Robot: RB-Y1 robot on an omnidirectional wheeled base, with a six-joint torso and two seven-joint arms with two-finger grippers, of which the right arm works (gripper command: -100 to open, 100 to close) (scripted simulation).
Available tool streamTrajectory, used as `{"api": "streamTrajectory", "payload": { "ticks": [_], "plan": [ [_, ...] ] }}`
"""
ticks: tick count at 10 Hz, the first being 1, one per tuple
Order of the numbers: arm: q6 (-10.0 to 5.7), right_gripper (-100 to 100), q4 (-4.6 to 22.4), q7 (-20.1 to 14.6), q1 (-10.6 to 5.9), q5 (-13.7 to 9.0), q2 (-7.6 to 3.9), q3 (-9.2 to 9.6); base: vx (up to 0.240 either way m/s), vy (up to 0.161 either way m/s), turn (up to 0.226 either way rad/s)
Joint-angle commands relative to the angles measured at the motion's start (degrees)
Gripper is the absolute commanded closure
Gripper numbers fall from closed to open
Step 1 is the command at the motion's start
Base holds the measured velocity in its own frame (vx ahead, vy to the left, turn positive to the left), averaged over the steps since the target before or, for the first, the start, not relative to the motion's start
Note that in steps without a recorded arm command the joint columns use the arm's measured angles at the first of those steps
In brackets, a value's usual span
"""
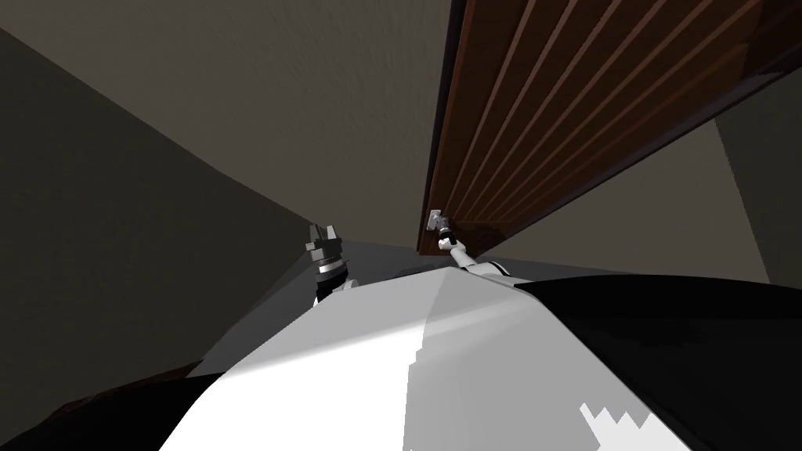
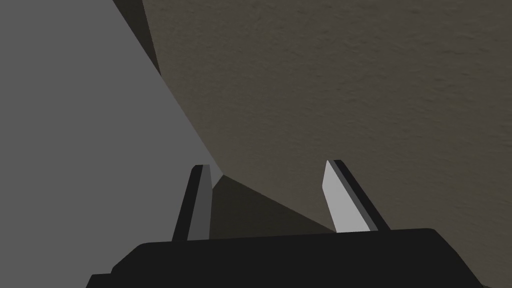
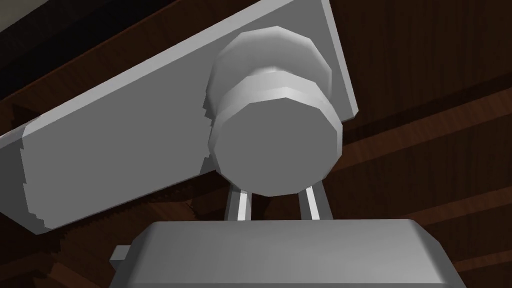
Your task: Pull the door open
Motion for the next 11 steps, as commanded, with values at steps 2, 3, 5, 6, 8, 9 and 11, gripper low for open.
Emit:
{"api": "streamTrajectory", "payload": {
  "ticks": [2, 3, 5, 6, 8, 9, 11],
  "plan": [
    [-0.14, 100, -0.82, -3.75, -0.62, -2.76, 0.02, 0.18, -0.072, -0.045, 0.114],
    [0.01, 100, -0.79, -5.89, -0.68, -4.56, 0.03, 0.3, -0.059, -0.026, 0.099],
    [0.15, 100, -0.76, -8.49, -0.74, -6.3, 0.03, 0.41, -0.082, -0.036, 0.114],
    [0.28, 100, -0.73, -10.55, -0.8, -8.04, 0.04, 0.53, -0.057, -0.019, 0.085],
    [0.42, 100, -0.7, -12.75, -0.86, -9.78, 0.04, 0.64, -0.048, -0.021, 0.077],
    [0.42, 100, -0.7, -13.23, -0.86, -9.78, 0.04, 0.64, -0.044, -0.028, 0.043],
    [1.54, -100, -1.06, -15.62, -0.38, -12.19, 1.69, 0.63, -0.107, -0.039, 0.017]
  ]
}}
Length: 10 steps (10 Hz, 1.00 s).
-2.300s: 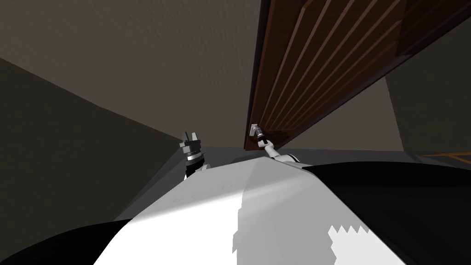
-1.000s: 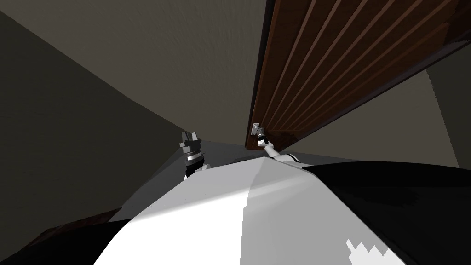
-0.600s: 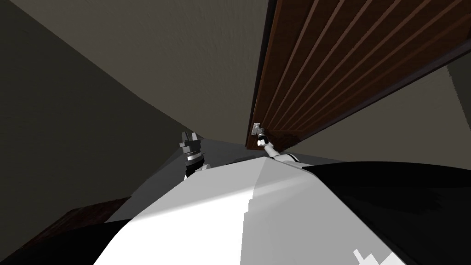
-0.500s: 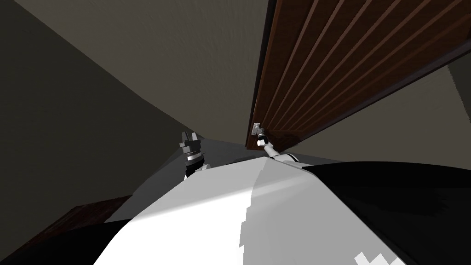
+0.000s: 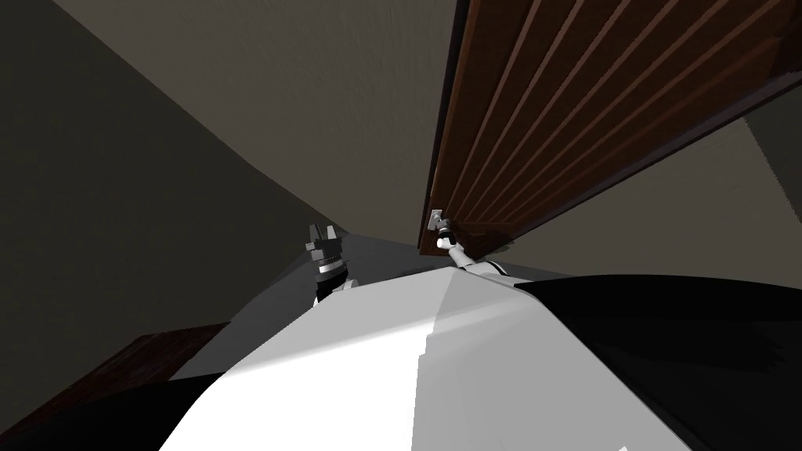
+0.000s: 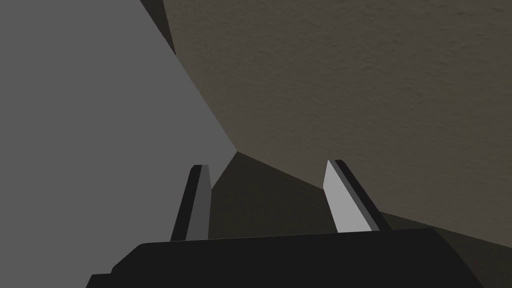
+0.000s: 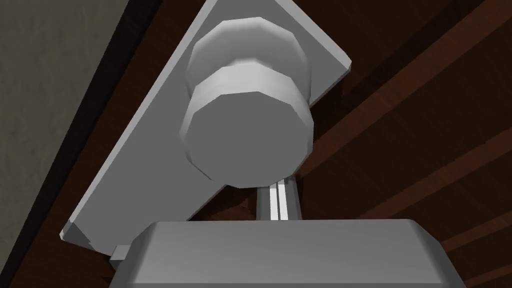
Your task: Pull the door open
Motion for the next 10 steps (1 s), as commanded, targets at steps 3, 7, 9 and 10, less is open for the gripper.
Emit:
{"api": "streamTrajectory", "payload": {
  "ticks": [3, 7, 9, 10],
  "plan": [
    [0.53, -100, -2.64, -4.22, 0.07, -3.7, 2.84, 0.08, -0.122, -0.036, -0.013],
    [1.0, -100, -4.14, -8.53, -0.03, -7.29, 5.19, 0.22, -0.075, -0.027, 0.016],
    [1.16, -100, -3.61, -9.97, -0.07, -8.49, 5.97, 0.26, -0.071, -0.024, 0.045],
    [1.16, -100, -4.61, -9.97, -0.07, -8.49, 5.97, 0.26, -0.026, -0.009, 0.012]
  ]
}}
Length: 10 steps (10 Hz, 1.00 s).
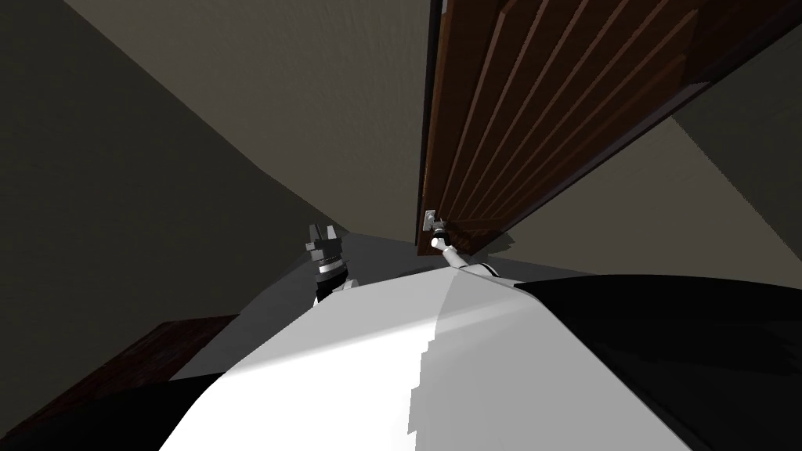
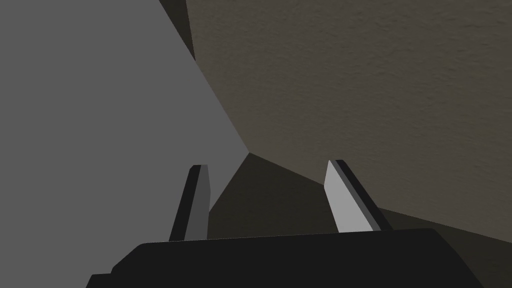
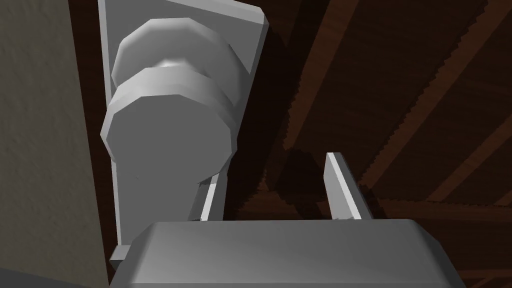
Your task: Pull the door open
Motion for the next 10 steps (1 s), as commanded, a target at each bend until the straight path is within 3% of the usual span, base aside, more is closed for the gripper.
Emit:
{"api": "streamTrajectory", "payload": {
  "ticks": [1, 5, 9, 10],
  "plan": [
    [0.65, -100, -1.79, 0.04, -0.15, 0.1, 0.79, 0.71, 0.005, -0.002, -0.017],
    [1.09, -100, -3.17, -3.91, -0.25, -3.19, 2.95, 0.83, -0.05, -0.013, 0.018],
    [1.21, -100, -3.55, -5.01, -0.28, -4.11, 3.55, 0.87, -0.041, -0.009, 0.012],
    [1.41, -100, -4.17, -6.79, -0.32, -5.59, 4.52, 0.92, -0.078, -0.014, 0.037]
  ]
}}
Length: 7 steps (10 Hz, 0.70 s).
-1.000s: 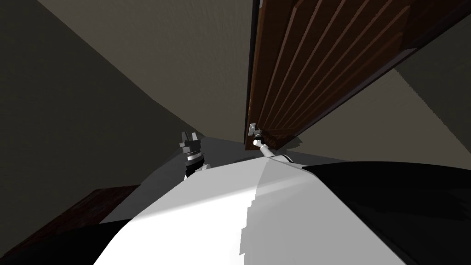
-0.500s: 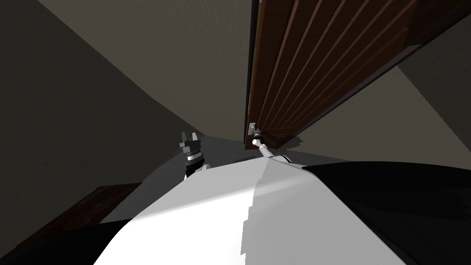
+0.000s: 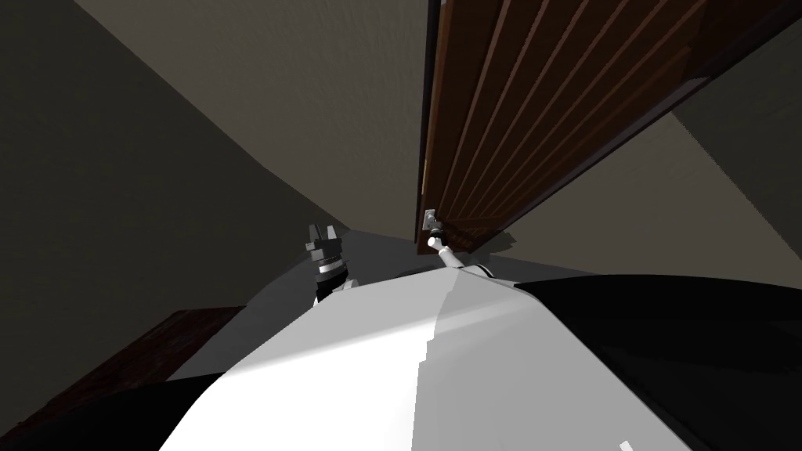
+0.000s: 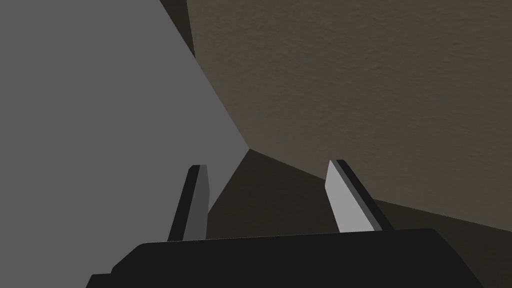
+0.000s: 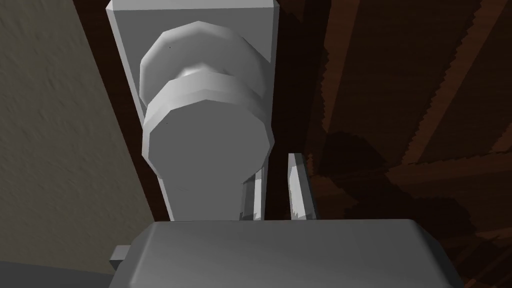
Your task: Pull the door open
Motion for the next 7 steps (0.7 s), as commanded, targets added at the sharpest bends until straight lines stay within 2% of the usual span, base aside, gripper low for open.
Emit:
{"api": "streamTrajectory", "payload": {
  "ticks": [1, 3, 4, 5, 6, 7],
  "plan": [
    [0.27, -100, -1.64, -0.92, -0.3, -0.46, 1.29, 0.85, -0.078, -0.007, 0.019],
    [0.27, -100, -1.64, -0.92, -0.3, -0.46, 1.29, 0.85, -0.025, 0.001, -0.015],
    [0.64, -100, -1.48, -0.66, 0.8, -0.8, 0.81, -0.17, 0.003, -0.023, -0.062],
    [2.65, -100, -1.22, 0.23, 0.03, -1.34, 0.43, -1.36, 0.012, -0.001, -0.15],
    [3.24, -100, -1.15, 0.44, -0.36, -1.48, 0.36, -1.65, 0.021, 0.027, -0.12],
    [4.52, -100, -1.0, 0.9, -1.21, -1.79, 0.22, -2.27, 0.017, 0.043, -0.063]
  ]
}}
